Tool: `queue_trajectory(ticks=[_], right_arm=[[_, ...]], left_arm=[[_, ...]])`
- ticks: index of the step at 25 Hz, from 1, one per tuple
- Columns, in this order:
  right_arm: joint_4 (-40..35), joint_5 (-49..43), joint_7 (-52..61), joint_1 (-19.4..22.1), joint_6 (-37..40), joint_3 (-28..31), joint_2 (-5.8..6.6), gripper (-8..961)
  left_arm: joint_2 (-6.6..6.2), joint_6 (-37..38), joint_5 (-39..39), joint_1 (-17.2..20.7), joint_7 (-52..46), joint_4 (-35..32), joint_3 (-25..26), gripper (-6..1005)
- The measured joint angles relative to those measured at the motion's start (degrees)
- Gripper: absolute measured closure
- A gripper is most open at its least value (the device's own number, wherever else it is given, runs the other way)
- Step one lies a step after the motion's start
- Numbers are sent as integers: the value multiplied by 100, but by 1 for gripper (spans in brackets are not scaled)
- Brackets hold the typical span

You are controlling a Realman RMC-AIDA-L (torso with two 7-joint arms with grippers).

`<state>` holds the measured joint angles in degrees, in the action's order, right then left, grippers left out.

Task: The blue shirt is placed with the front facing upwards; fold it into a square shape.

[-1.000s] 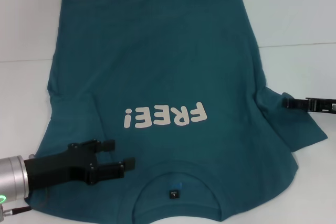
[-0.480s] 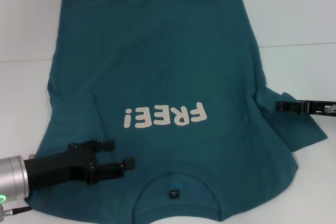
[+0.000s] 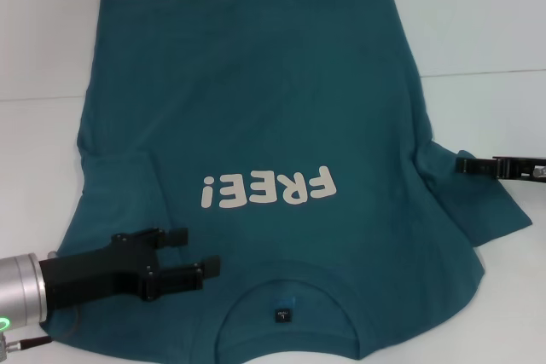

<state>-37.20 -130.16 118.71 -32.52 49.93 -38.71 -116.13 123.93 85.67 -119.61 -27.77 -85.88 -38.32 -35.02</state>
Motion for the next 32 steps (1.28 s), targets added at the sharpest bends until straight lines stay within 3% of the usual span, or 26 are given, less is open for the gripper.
queue_trajectory(ticks=[9, 32], right_arm=[[59, 0, -7, -35, -122, -185, -74, 137], [22, 45, -71, -30, 223, -167, -85, 147]], left_arm=[[0, 12, 0, 0, -77, -8, -2, 108], [0, 11, 0, -9, -79, -5, 5, 109]])
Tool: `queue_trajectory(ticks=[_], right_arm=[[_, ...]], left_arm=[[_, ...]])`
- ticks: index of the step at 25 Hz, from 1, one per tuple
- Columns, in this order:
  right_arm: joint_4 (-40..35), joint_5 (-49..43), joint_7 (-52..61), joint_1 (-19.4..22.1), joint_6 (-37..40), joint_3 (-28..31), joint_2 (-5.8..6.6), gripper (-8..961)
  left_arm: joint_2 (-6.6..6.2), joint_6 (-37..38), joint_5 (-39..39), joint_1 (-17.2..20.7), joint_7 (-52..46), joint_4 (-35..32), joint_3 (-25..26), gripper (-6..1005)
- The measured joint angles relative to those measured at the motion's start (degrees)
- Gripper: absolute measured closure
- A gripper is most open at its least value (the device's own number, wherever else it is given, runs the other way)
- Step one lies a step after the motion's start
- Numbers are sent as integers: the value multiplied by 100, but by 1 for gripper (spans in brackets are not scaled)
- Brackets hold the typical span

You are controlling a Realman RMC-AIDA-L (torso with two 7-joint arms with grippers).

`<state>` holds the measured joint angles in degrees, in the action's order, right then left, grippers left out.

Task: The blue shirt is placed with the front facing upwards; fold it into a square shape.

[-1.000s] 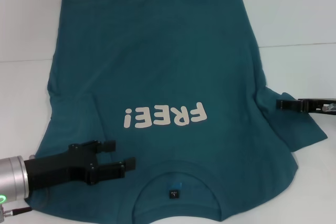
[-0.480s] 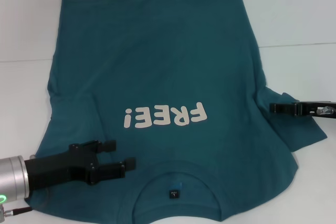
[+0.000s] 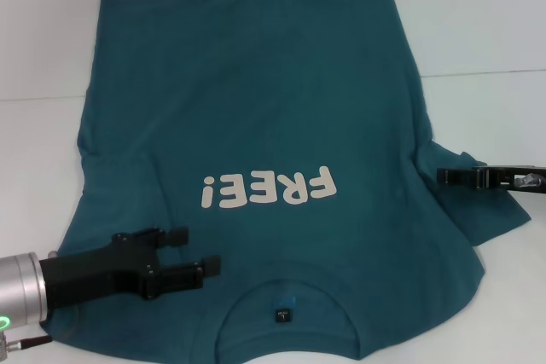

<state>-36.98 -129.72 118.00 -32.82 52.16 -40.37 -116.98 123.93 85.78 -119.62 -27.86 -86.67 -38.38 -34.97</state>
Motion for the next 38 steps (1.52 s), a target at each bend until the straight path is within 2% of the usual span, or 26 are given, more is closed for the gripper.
queue_trajectory(ticks=[3, 8, 19, 24, 30, 38], right_arm=[[-2, 0, 2, 5, 10, 20, 3, 148], [-3, 0, 62, 22, 8, 24, 45, 387], [41, -1, 83, 28, 7, 39, 70, 634], [11, -1, 83, 39, 9, 121, 67, 875], [-65, -1, 83, 145, 26, 365, 72, 937], [-320, 79, 65, 398, 108, 674, 64, 936]], left_arm=[[0, 0, 0, 0, 0, -4, -1, 109], [0, 0, 5, 0, 0, -3, -1, 109], [0, 0, 9, 0, -11, 6, -1, 108], [0, 0, 9, 0, -14, 5, -1, 108], [0, 0, 9, 0, -28, -4, 10, 108], [0, 0, 9, 0, -88, -18, 8, 109]])
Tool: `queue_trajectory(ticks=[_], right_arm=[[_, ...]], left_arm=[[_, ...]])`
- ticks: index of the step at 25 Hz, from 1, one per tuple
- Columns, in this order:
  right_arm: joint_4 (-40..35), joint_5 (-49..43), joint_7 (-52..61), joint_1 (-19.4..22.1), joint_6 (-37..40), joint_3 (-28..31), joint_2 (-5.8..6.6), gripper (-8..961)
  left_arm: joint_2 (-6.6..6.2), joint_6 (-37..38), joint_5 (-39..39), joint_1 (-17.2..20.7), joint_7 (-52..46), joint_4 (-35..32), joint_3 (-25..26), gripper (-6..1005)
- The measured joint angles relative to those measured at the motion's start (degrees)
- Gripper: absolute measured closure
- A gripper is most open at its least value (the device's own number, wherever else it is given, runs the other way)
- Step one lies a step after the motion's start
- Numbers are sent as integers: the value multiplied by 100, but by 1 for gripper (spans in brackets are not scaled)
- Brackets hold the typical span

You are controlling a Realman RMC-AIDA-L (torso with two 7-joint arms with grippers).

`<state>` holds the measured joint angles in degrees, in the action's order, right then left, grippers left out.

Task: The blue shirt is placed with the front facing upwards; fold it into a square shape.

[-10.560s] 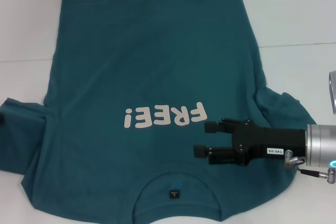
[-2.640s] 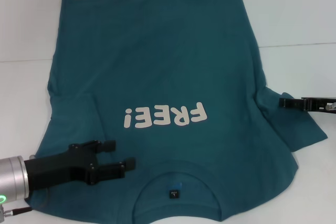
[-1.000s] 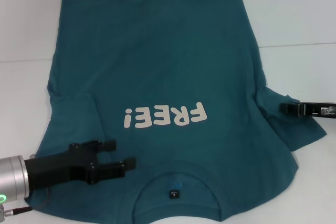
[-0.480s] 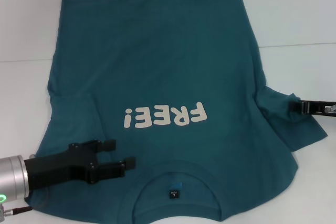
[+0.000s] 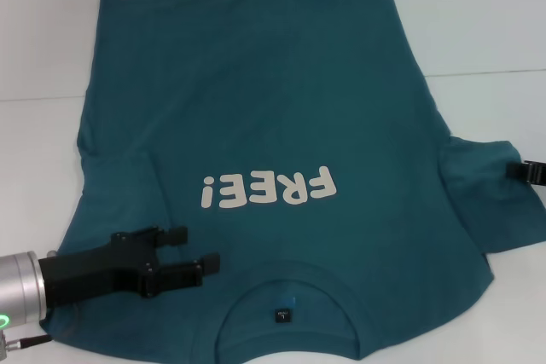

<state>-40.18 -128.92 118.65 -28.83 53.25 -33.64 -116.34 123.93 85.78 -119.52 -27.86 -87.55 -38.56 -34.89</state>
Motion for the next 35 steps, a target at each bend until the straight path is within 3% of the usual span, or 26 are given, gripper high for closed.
queue_trajectory(ticks=[23, 30, 35], right_arm=[[-217, 26, 29, -14, 49, 312, 204, 937], [-219, 23, 33, -61, 46, 270, 214, 936], [-219, 23, -27, -129, 133, 259, 150, 936]], left_arm=[[0, 52, 0, 1, -13, 14, 1, 108], [0, 56, 0, -16, -53, 7, 0, 108], [0, 56, 0, -23, -55, 9, 1, 108]])
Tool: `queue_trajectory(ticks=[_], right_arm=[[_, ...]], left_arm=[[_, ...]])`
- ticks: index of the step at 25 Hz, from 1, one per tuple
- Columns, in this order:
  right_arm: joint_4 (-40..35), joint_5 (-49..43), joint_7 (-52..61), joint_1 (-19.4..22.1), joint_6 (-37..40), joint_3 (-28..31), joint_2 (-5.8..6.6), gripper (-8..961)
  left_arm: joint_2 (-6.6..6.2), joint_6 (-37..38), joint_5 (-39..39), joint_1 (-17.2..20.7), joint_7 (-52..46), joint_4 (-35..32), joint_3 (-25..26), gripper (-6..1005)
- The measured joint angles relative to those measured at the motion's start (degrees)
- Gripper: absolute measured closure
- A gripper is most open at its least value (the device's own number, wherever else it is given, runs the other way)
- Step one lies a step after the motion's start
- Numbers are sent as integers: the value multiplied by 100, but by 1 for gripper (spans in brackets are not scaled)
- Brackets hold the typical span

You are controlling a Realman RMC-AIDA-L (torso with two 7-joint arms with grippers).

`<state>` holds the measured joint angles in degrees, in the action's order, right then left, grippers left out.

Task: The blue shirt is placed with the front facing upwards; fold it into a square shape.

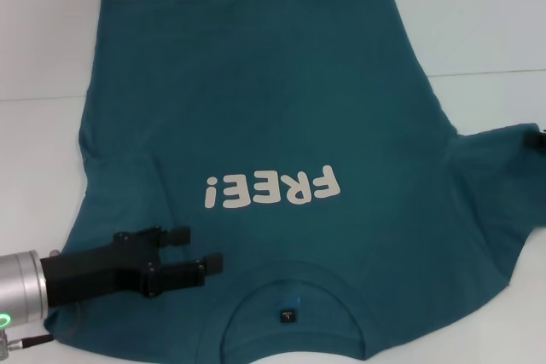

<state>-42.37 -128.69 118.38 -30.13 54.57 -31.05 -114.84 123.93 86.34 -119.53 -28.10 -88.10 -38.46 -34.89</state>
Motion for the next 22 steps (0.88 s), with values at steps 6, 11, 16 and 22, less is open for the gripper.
queue_trajectory(ticks=[6, 11, 16, 22], right_arm=[[0, 3, -101, -143, 288, -14, -23, 937], [0, 11, -181, -339, 371, -112, -62, 936], [1, 10, -179, -502, 378, -244, -92, 936], [12, -13, -139, -710, 378, -363, -155, 937]], left_arm=[[0, -1, 0, -18, -3, -1, 0, 108], [0, -10, 0, -23, -5, -4, 0, 108], [0, -44, 0, -9, -6, -3, 3, 108], [0, -56, 4, -13, -13, 4, 9, 108]])
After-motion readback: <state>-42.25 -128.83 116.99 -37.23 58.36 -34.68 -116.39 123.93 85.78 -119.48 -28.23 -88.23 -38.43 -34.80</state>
